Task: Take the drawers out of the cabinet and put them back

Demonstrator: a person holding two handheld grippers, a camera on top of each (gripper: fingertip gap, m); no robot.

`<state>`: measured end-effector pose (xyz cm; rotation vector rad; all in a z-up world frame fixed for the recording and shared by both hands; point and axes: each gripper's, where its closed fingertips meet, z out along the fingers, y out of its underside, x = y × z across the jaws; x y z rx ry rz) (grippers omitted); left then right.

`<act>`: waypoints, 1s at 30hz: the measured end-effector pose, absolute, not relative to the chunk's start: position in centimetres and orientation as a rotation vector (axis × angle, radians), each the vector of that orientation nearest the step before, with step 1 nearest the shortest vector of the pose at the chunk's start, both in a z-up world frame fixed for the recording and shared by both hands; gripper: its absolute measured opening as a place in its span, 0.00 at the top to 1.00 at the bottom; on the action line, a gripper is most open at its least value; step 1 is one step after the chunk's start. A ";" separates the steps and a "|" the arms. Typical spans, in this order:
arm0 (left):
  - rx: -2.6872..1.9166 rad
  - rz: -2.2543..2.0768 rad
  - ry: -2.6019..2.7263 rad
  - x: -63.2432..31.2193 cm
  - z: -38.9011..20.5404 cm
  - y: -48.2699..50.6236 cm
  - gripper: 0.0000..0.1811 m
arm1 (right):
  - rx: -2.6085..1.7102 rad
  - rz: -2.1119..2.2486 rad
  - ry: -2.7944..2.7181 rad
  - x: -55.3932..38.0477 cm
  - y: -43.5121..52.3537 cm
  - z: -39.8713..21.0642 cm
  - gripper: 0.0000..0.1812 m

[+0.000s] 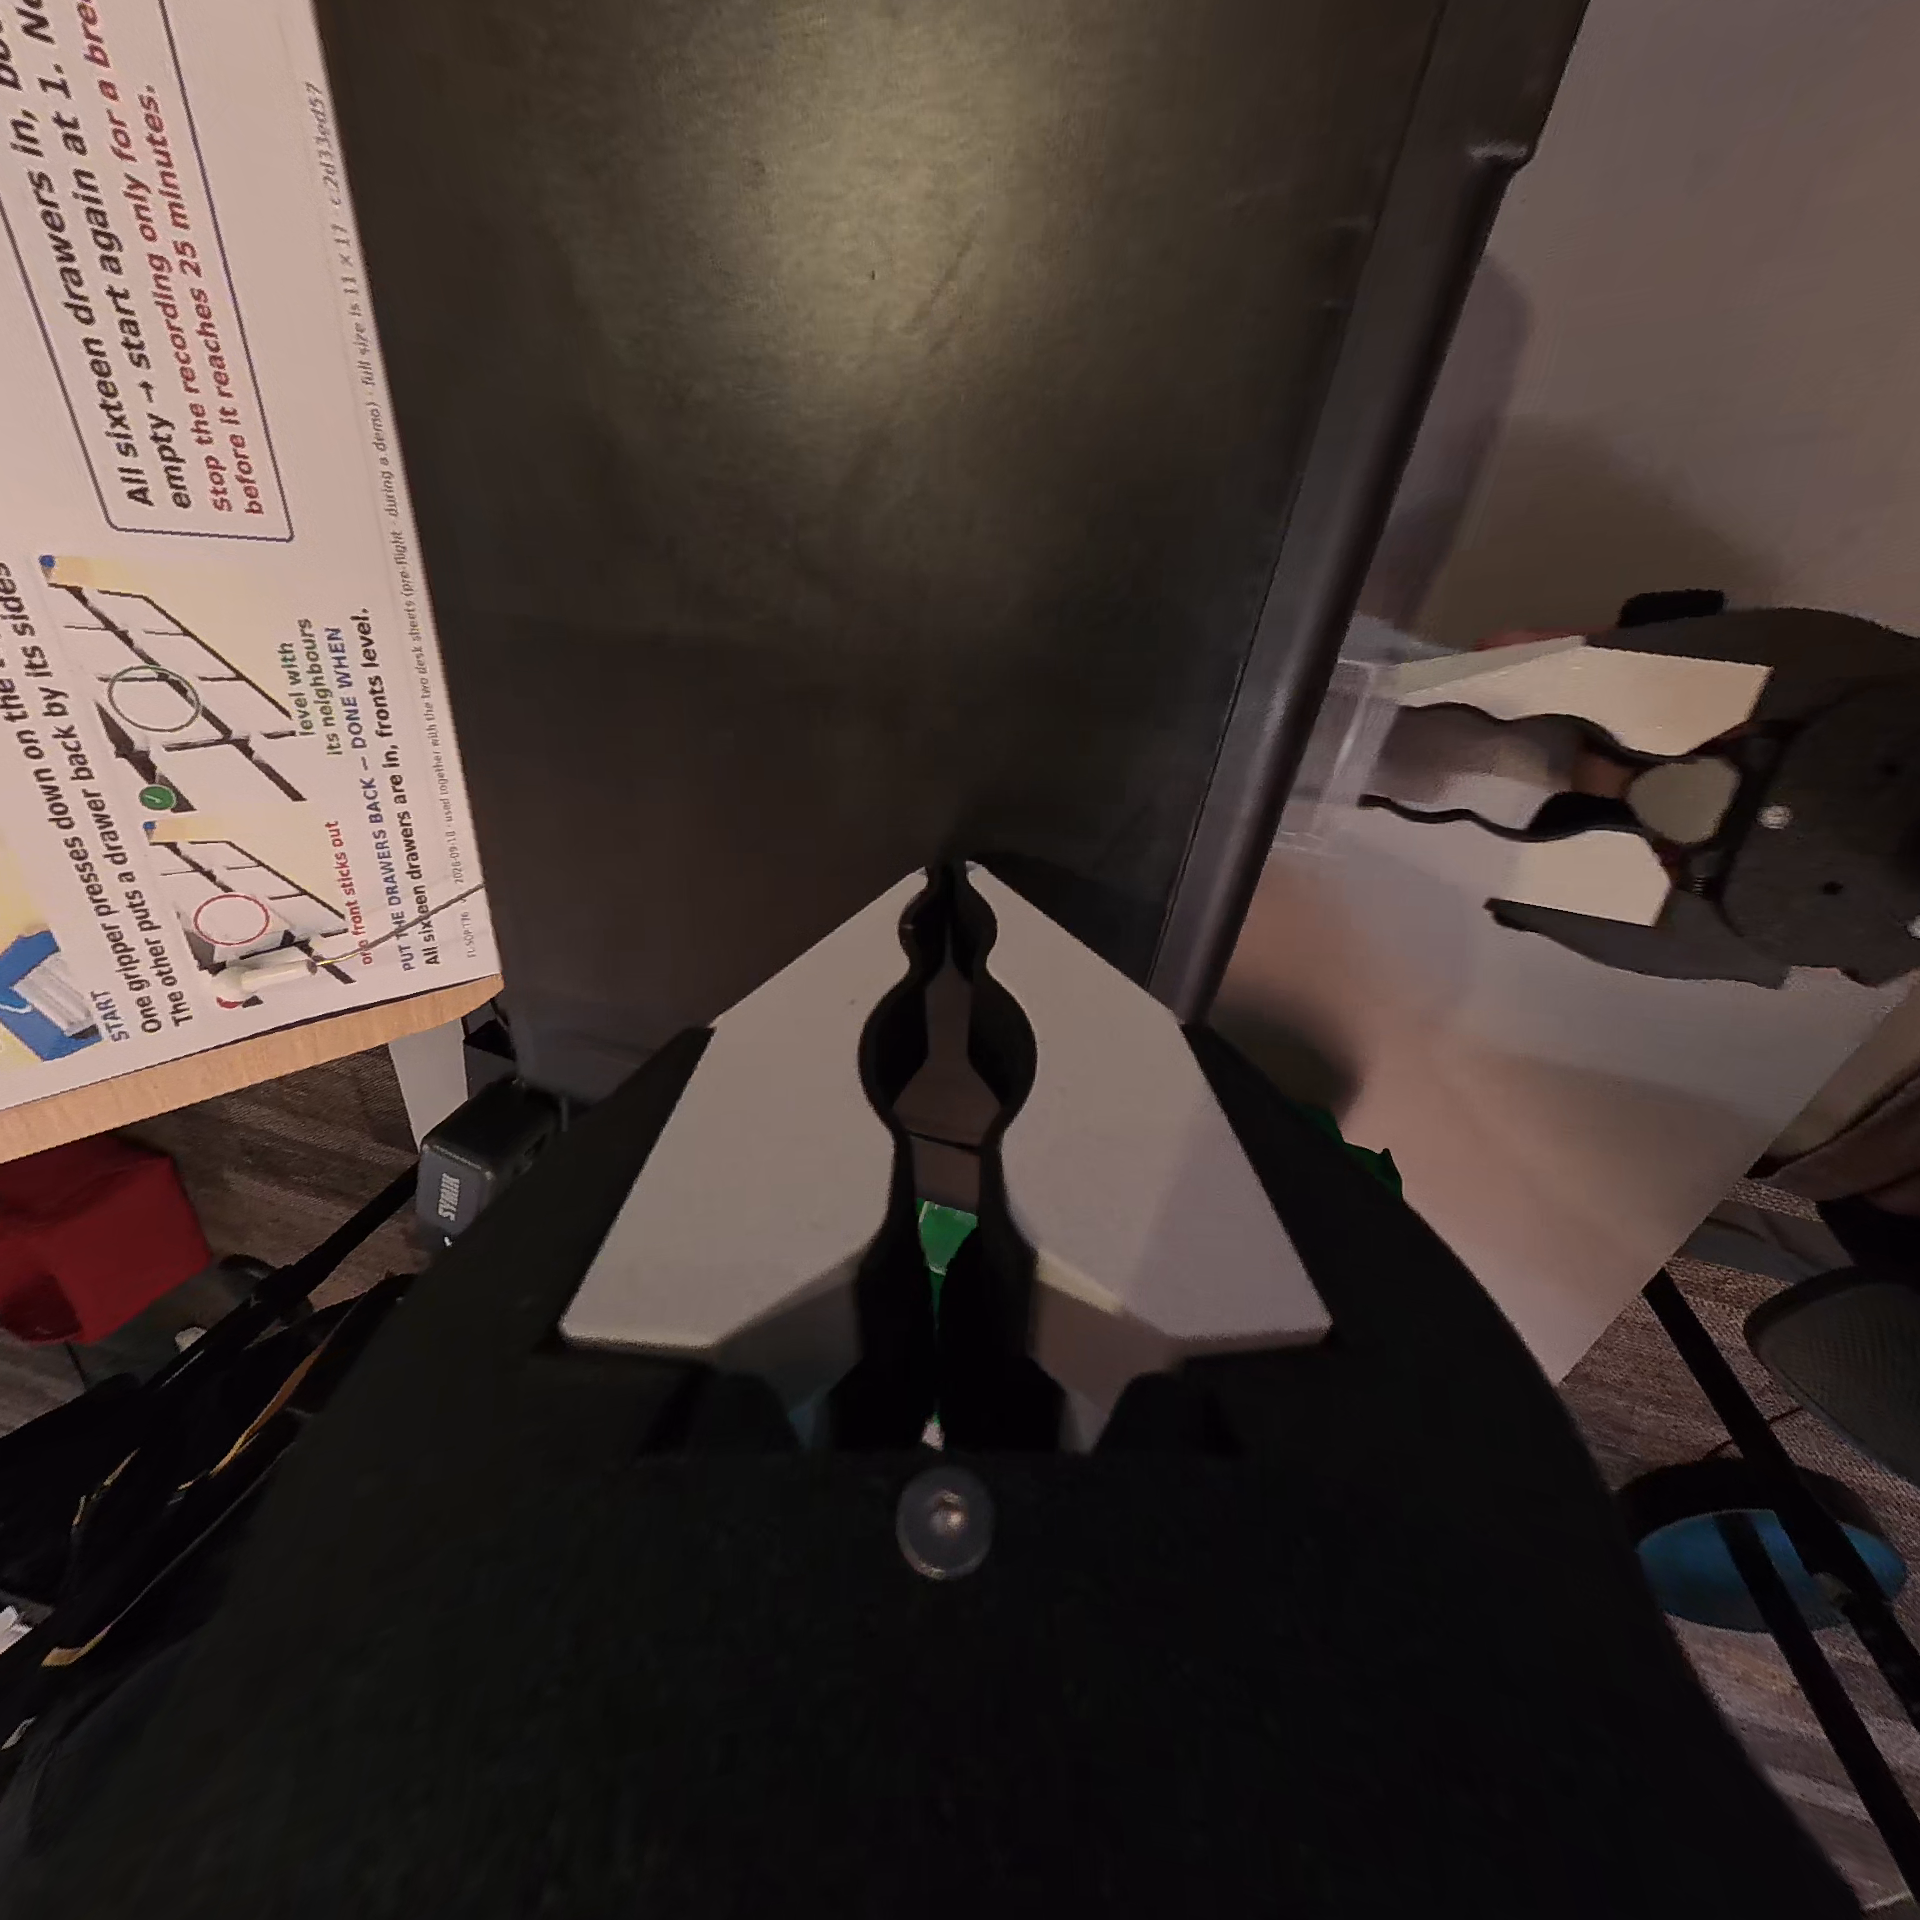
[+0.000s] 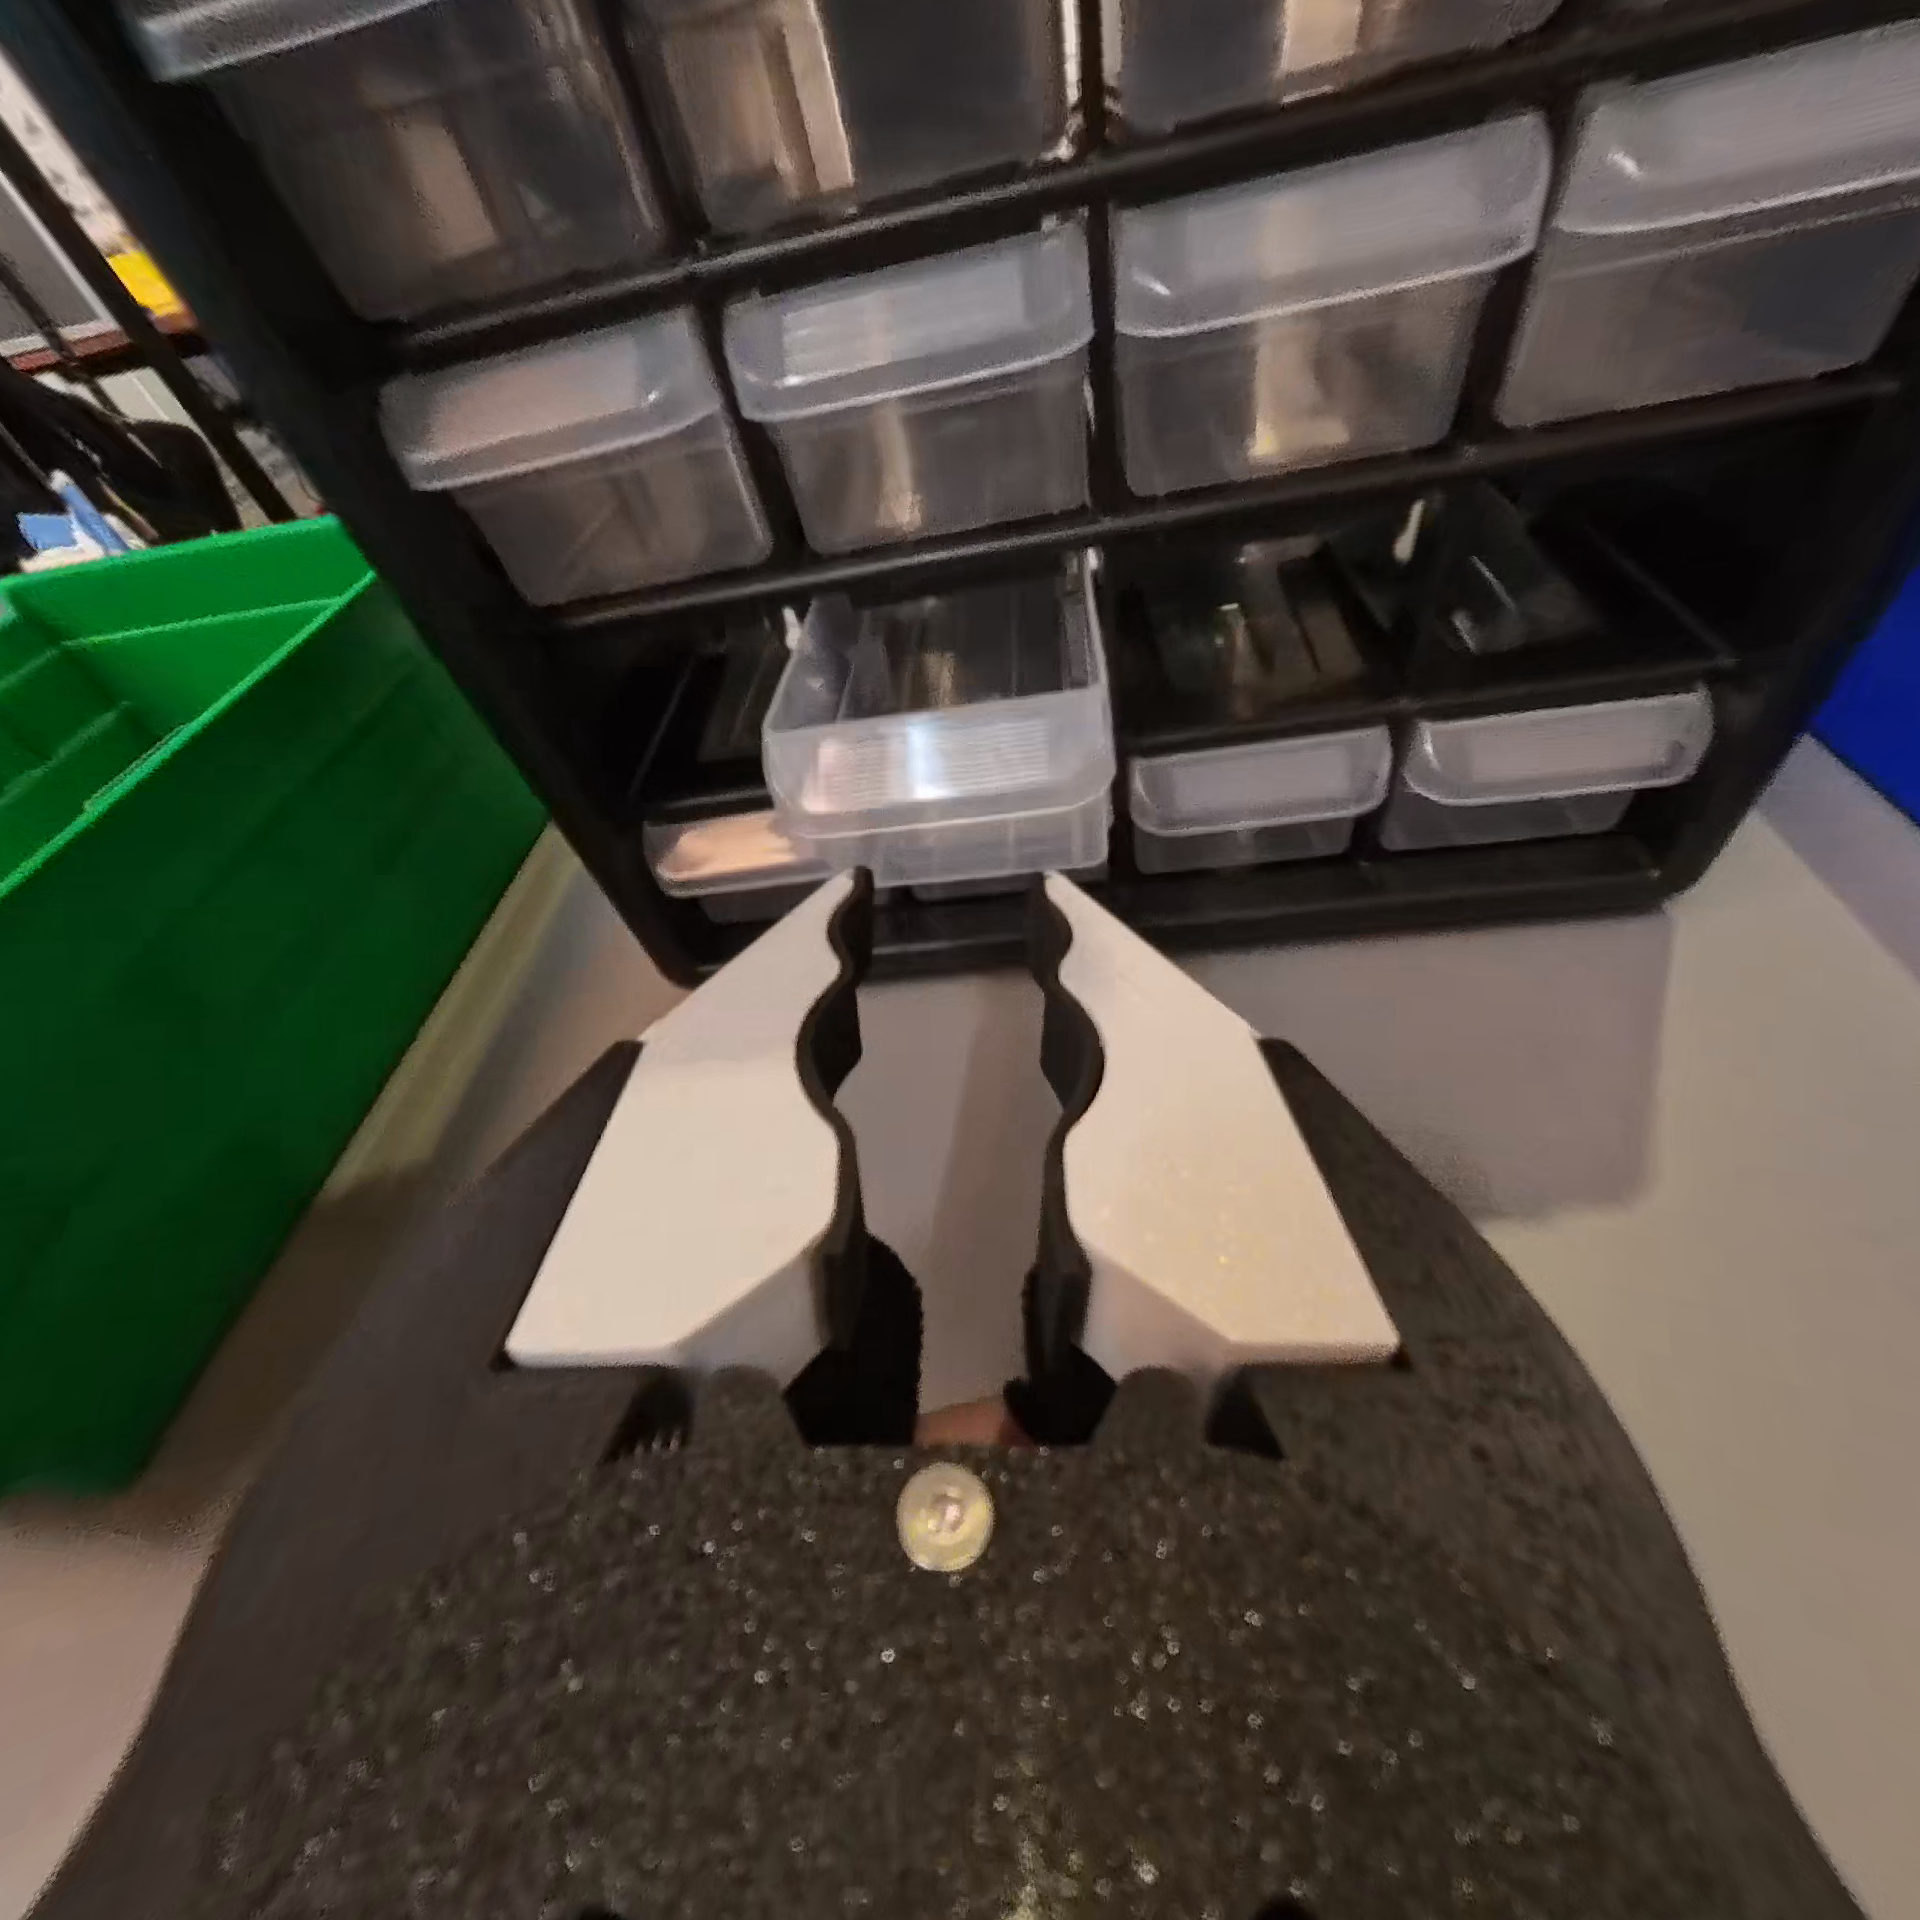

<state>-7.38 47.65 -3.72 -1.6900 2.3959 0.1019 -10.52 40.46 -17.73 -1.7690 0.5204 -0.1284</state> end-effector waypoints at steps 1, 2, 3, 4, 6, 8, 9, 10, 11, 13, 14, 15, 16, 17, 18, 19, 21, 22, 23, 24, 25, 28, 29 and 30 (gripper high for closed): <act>-1.694 0.096 2.397 -7.4 -3.7 47.6 1.00 | -1.775 -0.126 0.521 -10.2 41.0 -17.7 0.84; -1.697 0.092 2.398 -7.4 -3.7 47.7 1.00 | -1.787 -0.124 0.521 -9.8 41.6 -17.8 0.84; -1.696 0.088 2.400 -7.4 -3.7 47.6 1.00 | -1.790 -0.120 0.524 -9.4 42.1 -17.7 0.84; -1.696 0.084 2.401 -7.4 -3.7 47.6 1.00 | -1.786 -0.119 0.526 -9.1 42.5 -17.4 0.84; -1.702 0.073 2.402 -7.4 -3.7 47.6 1.00 | -1.786 -0.119 0.515 -8.5 43.5 -17.0 0.84; -1.710 0.057 2.402 -7.4 -3.7 47.7 1.00 | -1.810 -0.126 0.500 -8.2 44.1 -17.0 0.85; -1.715 0.048 2.401 -7.4 -3.7 47.7 1.00 | -1.824 -0.119 0.488 -8.3 44.2 -17.2 0.86; -1.718 0.039 2.400 -7.4 -3.7 47.7 1.00 | -1.820 -0.115 0.487 -8.3 44.2 -17.2 0.86; -1.719 0.030 2.399 -7.4 -3.7 47.7 1.00 | -1.810 -0.112 0.488 -8.3 44.1 -17.1 0.86; -1.716 0.013 2.396 -7.4 -3.7 47.6 1.00 | -1.810 -0.109 0.491 -8.4 43.6 -17.4 0.84; -1.715 0.004 2.394 -7.4 -3.7 47.6 1.00 | -1.816 -0.098 0.493 -8.6 43.1 -17.5 0.84; -1.713 -0.003 2.391 -7.4 -3.7 47.6 1.00 | -1.815 -0.079 0.494 -8.9 42.4 -17.5 0.83; -1.703 -0.005 2.392 -7.4 -3.7 47.6 1.00 | -1.806 -0.048 0.489 -9.4 41.6 -17.2 0.82; -1.678 -0.003 2.397 -7.4 -3.7 47.7 1.00 | -1.792 -0.007 0.479 -10.1 40.6 -16.7 0.82; -1.644 -0.004 2.401 -7.3 -3.6 47.7 1.00 | -1.778 0.034 0.458 -10.9 39.4 -16.0 0.81; -1.613 -0.005 2.404 -7.3 -3.6 47.7 1.00 | -1.771 0.070 0.423 -11.9 38.2 -15.4 0.81; -1.580 -0.007 2.351 -7.6 -3.1 48.4 1.00 | -1.777 0.118 0.332 -13.9 35.1 -14.4 0.80; -1.562 -0.076 2.293 -7.7 -2.0 48.6 1.00 | -1.783 0.134 0.272 -14.9 33.5 -14.1 0.80; -1.548 -0.191 2.243 -8.3 -0.7 48.4 0.95 | -1.799 0.148 0.202 -15.8 31.9 -14.0 0.80; -1.536 -0.291 2.193 -9.4 0.8 48.4 0.93 | -1.822 0.150 0.141 -16.4 30.3 -14.2 0.80; -1.525 -0.345 2.142 -11.2 1.9 48.8 0.93 | -1.847 0.137 0.092 -16.7 29.0 -14.5 0.80; -1.534 -0.350 2.115 -18.4 1.3 50.4 0.91 | -1.878 0.057 0.043 -15.3 26.2 -15.1 0.74; -1.567 -0.329 2.153 -21.0 -0.4 50.6 0.90 | -1.883 0.048 0.038 -14.8 25.7 -15.2 0.74; -1.617 -0.289 2.202 -23.5 -2.6 50.7 0.90 | -1.884 0.062 0.032 -14.6 25.3 -15.2 0.74</act>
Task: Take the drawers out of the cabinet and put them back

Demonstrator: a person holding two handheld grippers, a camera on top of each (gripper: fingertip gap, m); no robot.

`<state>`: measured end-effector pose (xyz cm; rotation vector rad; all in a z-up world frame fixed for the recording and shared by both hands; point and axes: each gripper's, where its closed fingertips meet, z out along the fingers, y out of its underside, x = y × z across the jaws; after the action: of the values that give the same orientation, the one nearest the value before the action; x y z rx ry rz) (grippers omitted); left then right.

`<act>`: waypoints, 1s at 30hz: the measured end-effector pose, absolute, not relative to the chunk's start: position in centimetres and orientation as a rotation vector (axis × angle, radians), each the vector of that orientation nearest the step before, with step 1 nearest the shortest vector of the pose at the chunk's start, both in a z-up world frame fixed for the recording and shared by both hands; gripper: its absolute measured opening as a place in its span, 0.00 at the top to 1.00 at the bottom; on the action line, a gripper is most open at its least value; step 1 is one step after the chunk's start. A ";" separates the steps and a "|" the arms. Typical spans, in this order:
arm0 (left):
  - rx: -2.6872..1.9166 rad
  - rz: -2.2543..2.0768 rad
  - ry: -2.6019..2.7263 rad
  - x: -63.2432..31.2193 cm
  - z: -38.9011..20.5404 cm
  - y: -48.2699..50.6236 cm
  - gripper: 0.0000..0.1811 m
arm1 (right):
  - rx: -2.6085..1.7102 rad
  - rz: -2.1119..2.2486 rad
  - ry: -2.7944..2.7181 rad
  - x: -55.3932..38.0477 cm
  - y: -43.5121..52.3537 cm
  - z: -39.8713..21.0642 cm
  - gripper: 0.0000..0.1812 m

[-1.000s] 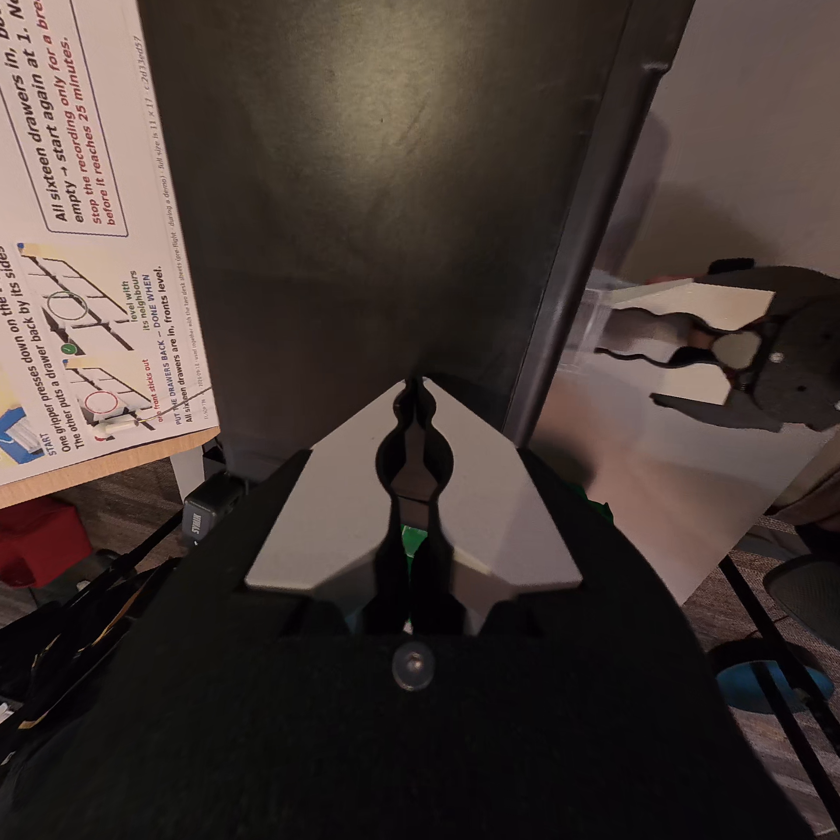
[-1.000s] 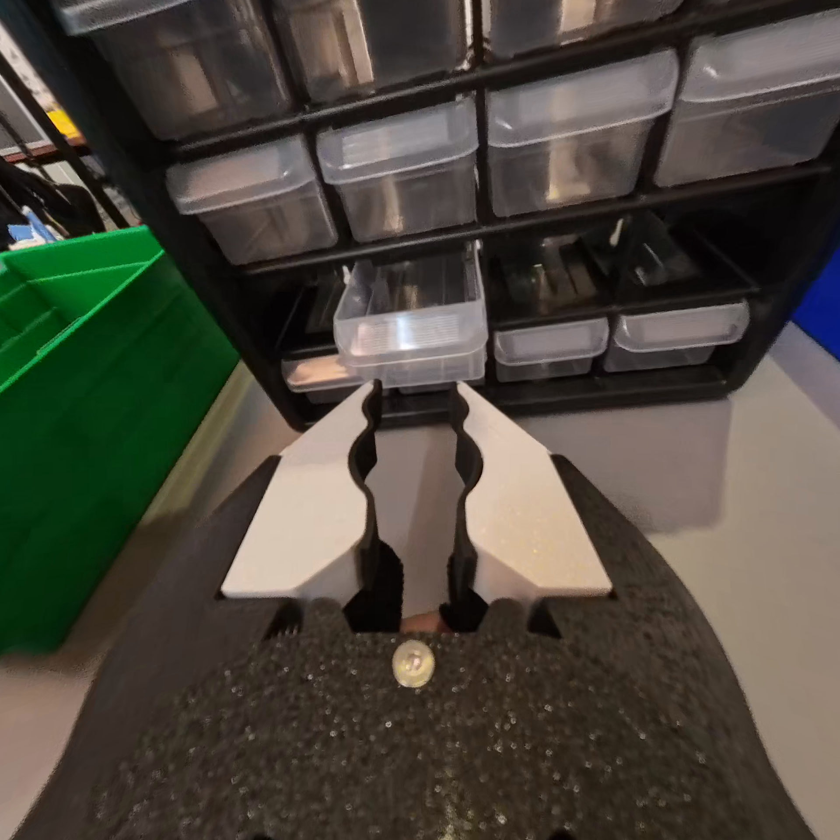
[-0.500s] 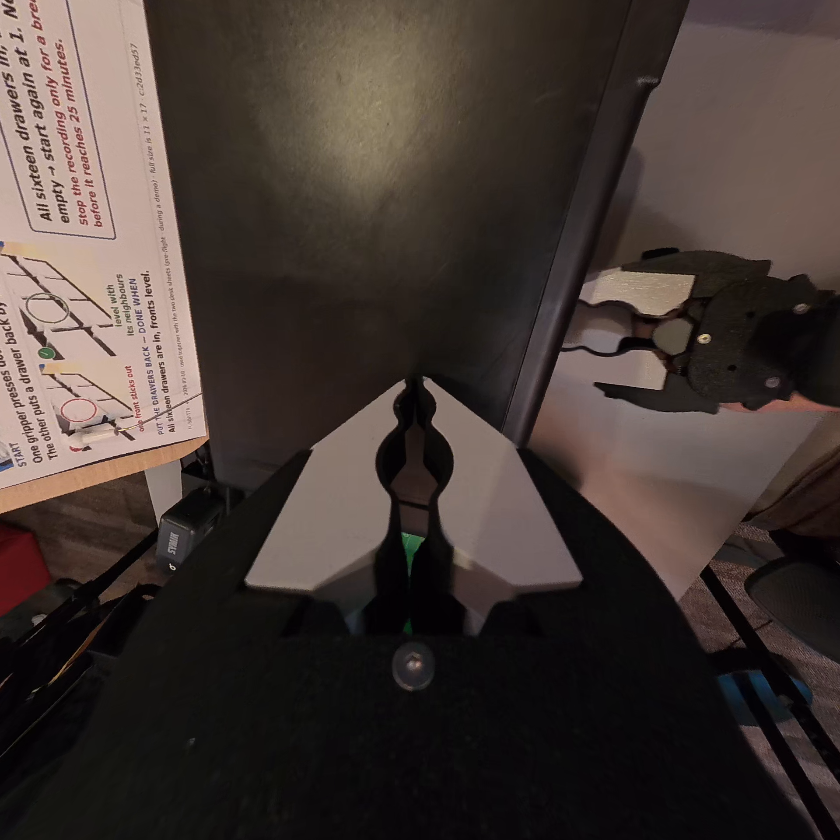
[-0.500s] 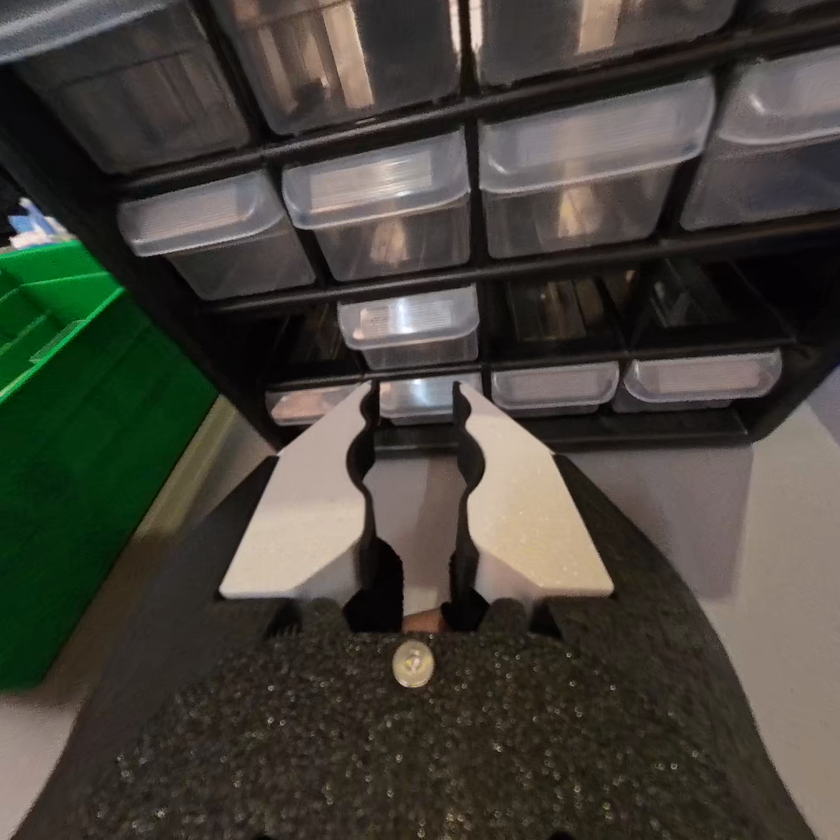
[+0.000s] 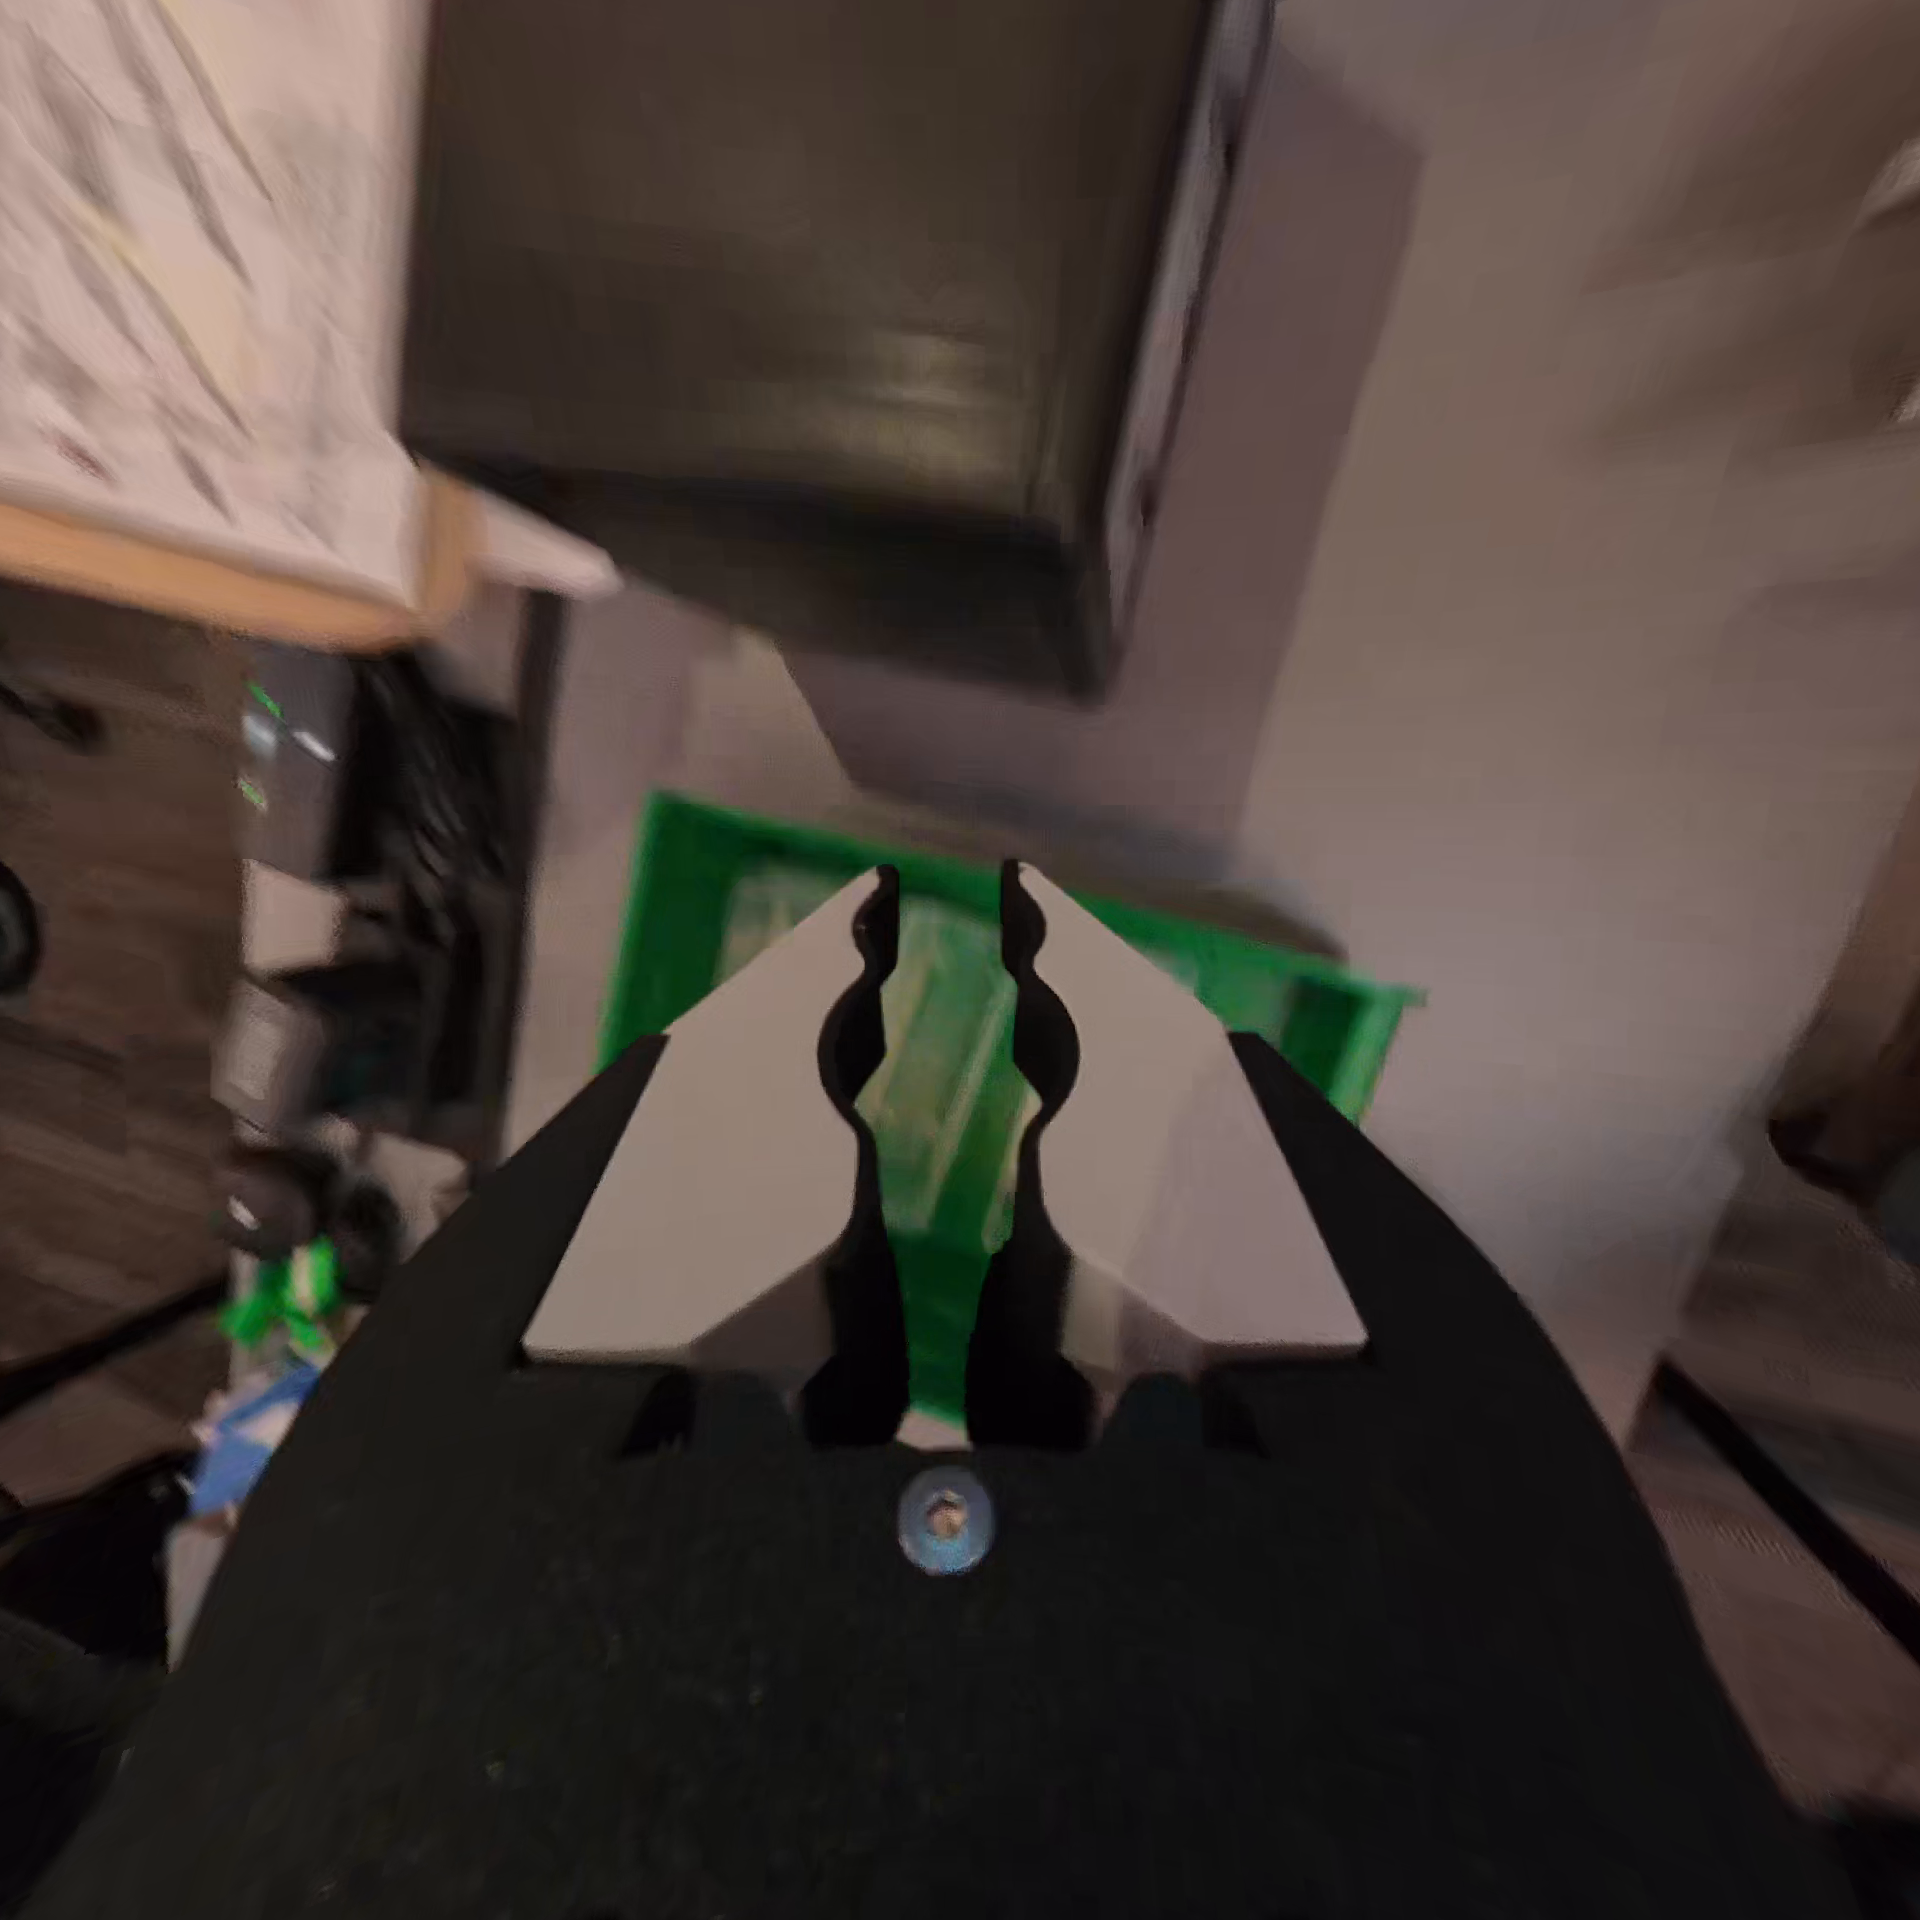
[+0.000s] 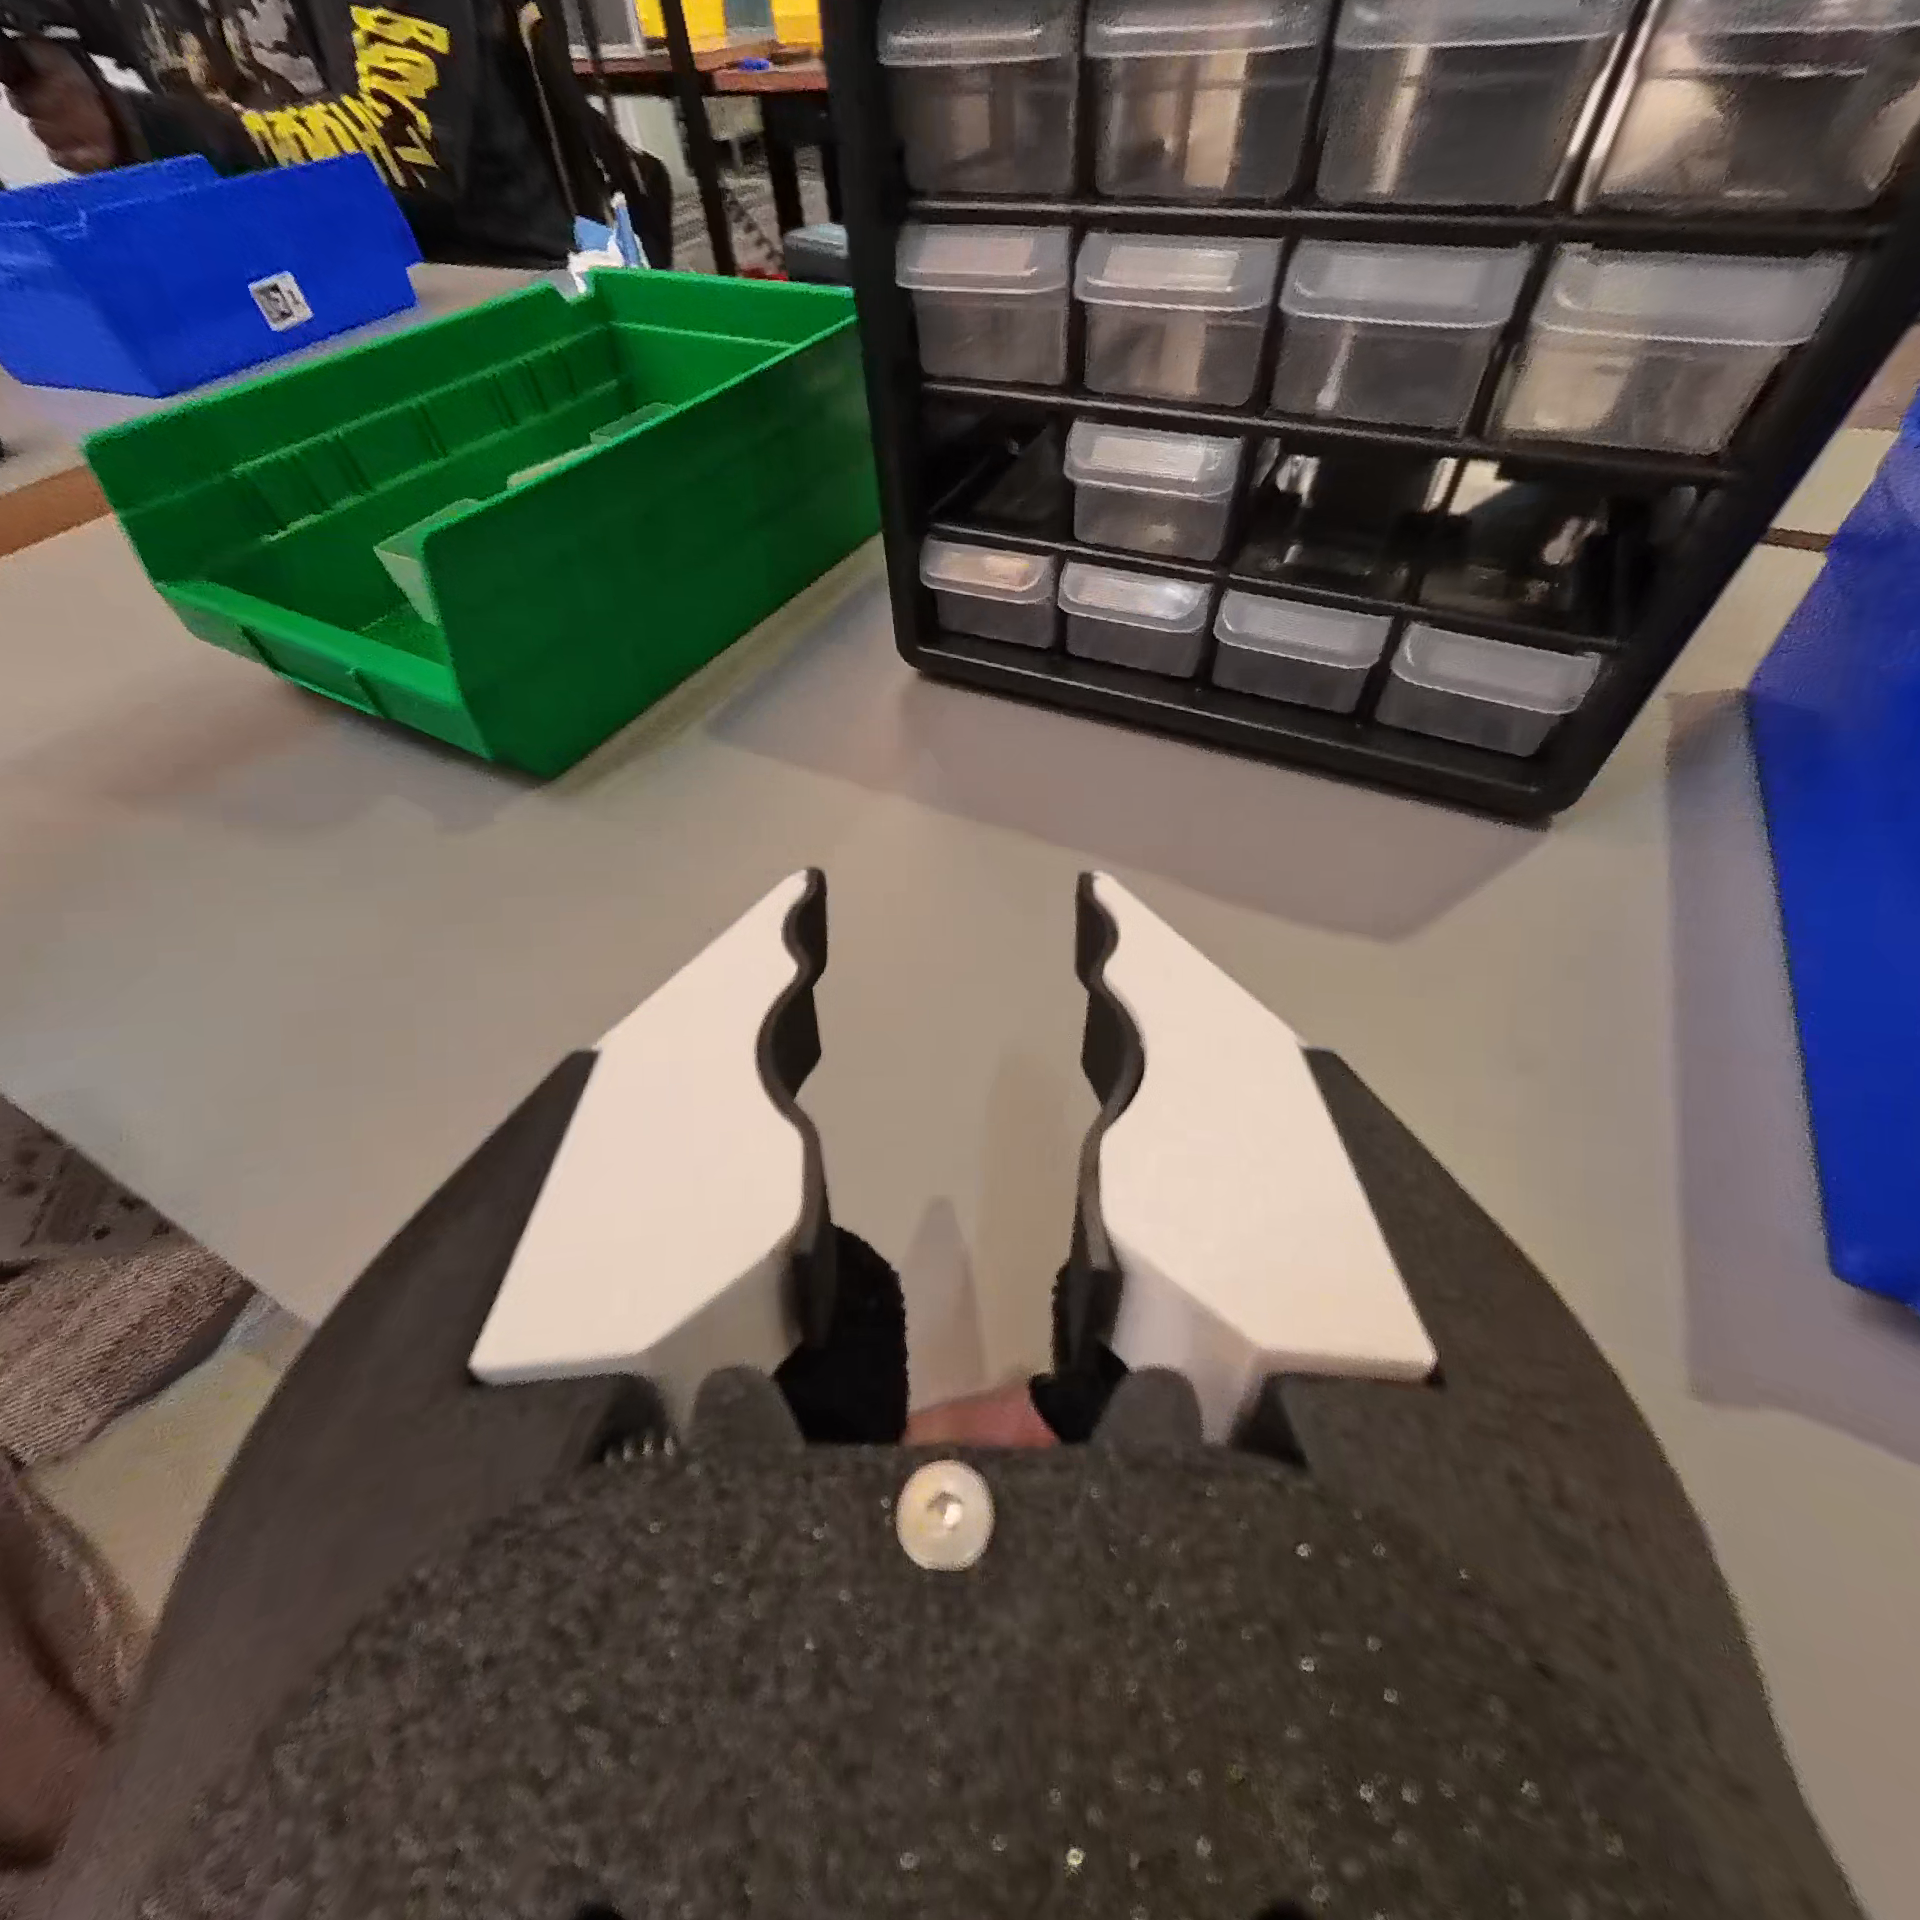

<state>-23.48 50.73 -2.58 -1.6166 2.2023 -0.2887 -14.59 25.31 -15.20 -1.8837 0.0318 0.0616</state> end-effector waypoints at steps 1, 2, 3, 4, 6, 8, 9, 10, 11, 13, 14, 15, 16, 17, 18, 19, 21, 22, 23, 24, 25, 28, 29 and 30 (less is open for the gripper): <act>-1.666 -0.220 2.247 -25.8 -5.0 51.0 0.89 | -1.881 0.081 0.029 -14.5 25.0 -15.1 0.73; -1.708 -0.137 2.303 -28.0 -7.6 51.1 0.88 | -1.877 0.097 0.033 -14.4 24.7 -15.0 0.73; -1.738 -0.057 2.360 -30.0 -10.2 51.1 0.87 | -1.869 0.111 0.040 -14.3 24.5 -14.9 0.73; -1.760 0.011 2.406 -31.5 -12.5 51.0 0.87 | -1.860 0.129 0.048 -14.4 24.2 -14.8 0.73; -1.788 0.100 2.492 -33.6 -16.3 50.3 0.86 | -1.853 0.171 0.070 -14.6 23.8 -14.8 0.73; -1.806 0.139 2.536 -34.5 -18.6 49.9 0.86 | -1.861 0.195 0.070 -15.1 23.4 -15.1 0.73; -1.819 0.130 2.537 -34.4 -19.3 49.8 0.86 | -1.871 0.189 0.065 -15.2 23.1 -15.4 0.73; -1.837 0.121 2.541 -34.4 -19.9 49.7 0.86 | -1.880 0.177 0.059 -15.2 22.9 -15.6 0.73; -1.856 0.111 2.551 -34.5 -20.5 49.7 0.86 | -1.886 0.164 0.054 -15.2 22.6 -15.8 0.73; -1.889 0.075 2.563 -34.5 -20.9 49.4 0.86 | -1.892 0.159 0.049 -15.3 22.3 -16.0 0.73; -1.880 0.096 2.562 -34.5 -21.1 49.7 0.89 | -1.895 0.163 0.051 -15.4 22.2 -16.1 0.73; -1.879 0.112 2.594 -34.9 -21.3 49.5 0.95 | -1.898 0.168 0.053 -15.4 22.1 -16.2 0.73; -1.876 0.121 2.629 -35.4 -21.5 49.3 1.00 | -1.901 0.174 0.053 -15.4 22.0 -16.3 0.73; -1.869 0.130 2.648 -35.6 -21.8 49.1 1.00 | -1.901 0.181 0.054 -15.5 22.0 -16.2 0.73; -1.869 0.135 2.656 -35.8 -22.0 48.9 1.00 | -1.902 0.187 0.055 -15.6 21.9 -16.2 0.73; -1.870 0.128 2.666 -35.9 -22.2 48.7 1.00 | -1.903 0.193 0.056 -15.7 21.9 -16.1 0.73; -1.843 0.095 2.679 -35.8 -22.3 48.4 1.00 | -1.910 0.210 0.054 -15.8 21.7 -16.0 0.73; -1.844 0.078 2.680 -35.9 -22.2 48.2 1.00 | -1.914 0.216 0.049 -15.9 21.6 -15.9 0.73; -1.846 0.075 2.677 -36.0 -22.0 48.2 1.00 | -1.915 0.215 0.042 -15.8 21.6 -15.8 0.73; -1.838 0.078 2.672 -36.2 -21.6 48.3 1.00 | -1.916 0.209 0.036 -15.6 21.5 -15.7 0.73; -1.828 0.075 2.667 -36.3 -21.0 48.3 1.00 | -1.920 0.200 0.032 -15.4 21.5 -15.6 0.73; -1.851 0.065 2.594 -36.6 -19.1 49.1 1.00 | -1.916 0.181 0.031 -14.5 21.5 -15.2 0.73; -1.865 0.045 2.580 -36.8 -18.5 49.1 1.00 | -1.911 0.182 0.036 -14.2 21.5 -15.0 0.73; -1.874 0.016 2.577 -37.0 -18.0 48.9 1.00 | -1.907 0.187 0.041 -14.0 21.4 -15.0 0.73</act>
<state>-36.98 48.91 -18.01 -1.8738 2.5775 0.0164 -14.02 21.43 -14.95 -1.9070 0.0410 0.1866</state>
